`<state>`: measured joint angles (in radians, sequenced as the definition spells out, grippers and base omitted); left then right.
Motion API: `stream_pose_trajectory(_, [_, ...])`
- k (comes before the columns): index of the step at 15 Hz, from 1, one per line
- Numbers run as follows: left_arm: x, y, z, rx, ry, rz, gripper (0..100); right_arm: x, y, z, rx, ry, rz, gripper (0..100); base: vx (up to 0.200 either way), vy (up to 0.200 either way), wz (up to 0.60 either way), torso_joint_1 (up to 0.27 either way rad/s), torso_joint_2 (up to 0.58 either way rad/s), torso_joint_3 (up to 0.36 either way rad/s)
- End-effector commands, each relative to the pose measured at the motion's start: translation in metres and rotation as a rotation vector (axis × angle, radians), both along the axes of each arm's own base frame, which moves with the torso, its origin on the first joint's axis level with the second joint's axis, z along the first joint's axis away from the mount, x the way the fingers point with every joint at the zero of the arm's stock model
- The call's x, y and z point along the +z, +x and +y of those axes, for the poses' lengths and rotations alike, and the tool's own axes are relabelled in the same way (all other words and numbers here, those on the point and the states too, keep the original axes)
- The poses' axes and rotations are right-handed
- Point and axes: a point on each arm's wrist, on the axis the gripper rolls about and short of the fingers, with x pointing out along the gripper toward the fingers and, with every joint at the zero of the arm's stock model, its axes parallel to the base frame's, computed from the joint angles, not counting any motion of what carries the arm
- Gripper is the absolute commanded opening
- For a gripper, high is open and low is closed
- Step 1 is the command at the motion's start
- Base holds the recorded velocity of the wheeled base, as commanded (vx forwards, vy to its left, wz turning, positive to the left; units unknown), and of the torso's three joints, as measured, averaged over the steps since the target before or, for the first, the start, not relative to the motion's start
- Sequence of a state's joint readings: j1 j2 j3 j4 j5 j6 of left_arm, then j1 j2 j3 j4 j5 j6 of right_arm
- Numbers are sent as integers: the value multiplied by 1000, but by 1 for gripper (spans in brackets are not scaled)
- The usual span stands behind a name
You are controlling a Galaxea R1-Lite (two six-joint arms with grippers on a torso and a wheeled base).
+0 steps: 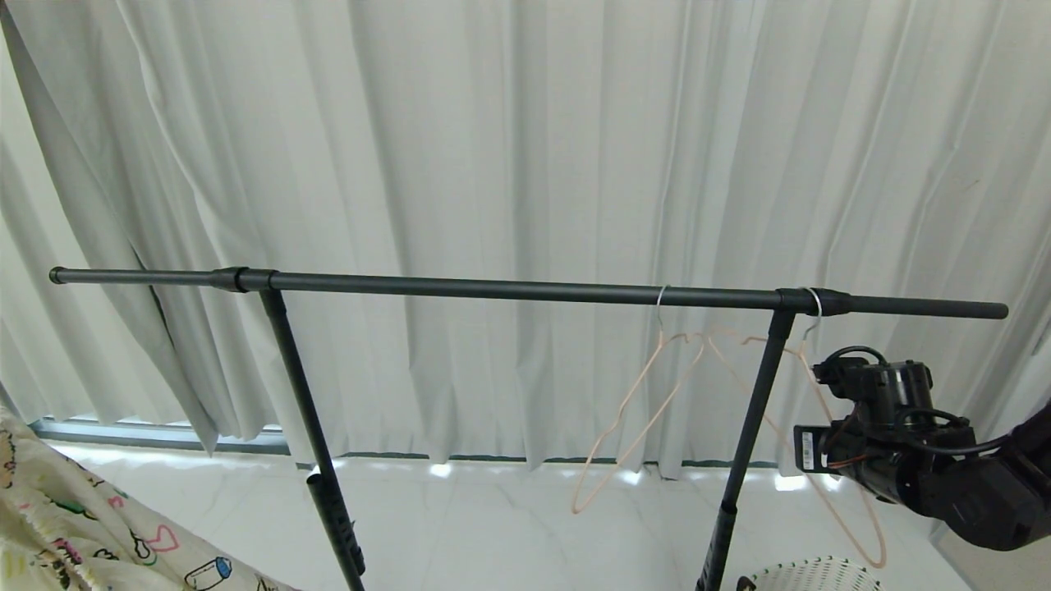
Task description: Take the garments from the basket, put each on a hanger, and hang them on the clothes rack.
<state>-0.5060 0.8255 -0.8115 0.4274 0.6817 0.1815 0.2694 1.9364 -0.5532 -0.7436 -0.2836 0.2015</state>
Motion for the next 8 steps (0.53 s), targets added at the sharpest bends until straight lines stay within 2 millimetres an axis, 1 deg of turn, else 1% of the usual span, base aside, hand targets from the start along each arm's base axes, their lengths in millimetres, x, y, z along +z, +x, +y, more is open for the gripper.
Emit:
stream_pose_trajectory(1, [0,0,0,1,-1,-1,0,4,-1,-1,-3,7,-14,0,0,0,0,0,0,0])
stream_pose_trajectory(5, [1,0,0,0,0,-2,0,25,-7,-2,-20,50,-85,0,0,0,0,0,0,0])
stream_pose_trajectory(8, [4,0,0,-2,-1,-13,0,38,-18,-5,-21,65,-122,0,0,0,0,0,0,0])
